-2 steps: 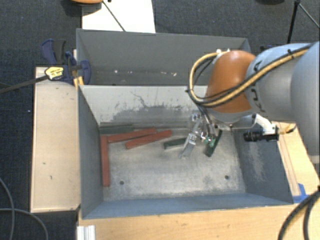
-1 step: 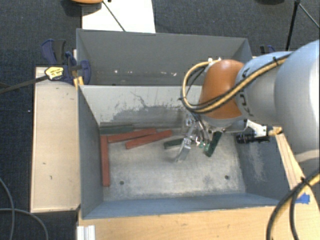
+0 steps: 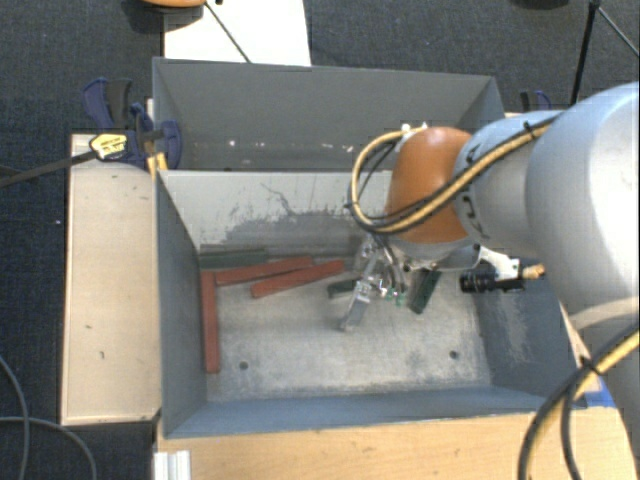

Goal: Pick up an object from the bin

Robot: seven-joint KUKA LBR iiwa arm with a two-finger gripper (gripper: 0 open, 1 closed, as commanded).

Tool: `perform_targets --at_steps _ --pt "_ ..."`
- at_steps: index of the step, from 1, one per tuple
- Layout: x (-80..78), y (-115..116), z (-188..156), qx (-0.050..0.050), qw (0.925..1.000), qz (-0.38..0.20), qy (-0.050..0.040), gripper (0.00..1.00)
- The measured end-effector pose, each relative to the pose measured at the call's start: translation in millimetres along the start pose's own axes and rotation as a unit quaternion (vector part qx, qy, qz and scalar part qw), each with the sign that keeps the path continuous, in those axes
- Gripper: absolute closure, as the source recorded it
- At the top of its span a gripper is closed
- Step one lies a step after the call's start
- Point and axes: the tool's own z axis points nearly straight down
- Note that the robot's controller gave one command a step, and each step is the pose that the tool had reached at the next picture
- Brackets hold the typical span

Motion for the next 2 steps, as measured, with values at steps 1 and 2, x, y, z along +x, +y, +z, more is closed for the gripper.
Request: perform_targets --at_steps 1,2 --pt "8.1 7.6 -3.9 0.0 0.9981 0.062 -0.001 1.0" --pt "8.1 7.6 -3.9 0.0 0.9981 0.061 -0.001 1.0"
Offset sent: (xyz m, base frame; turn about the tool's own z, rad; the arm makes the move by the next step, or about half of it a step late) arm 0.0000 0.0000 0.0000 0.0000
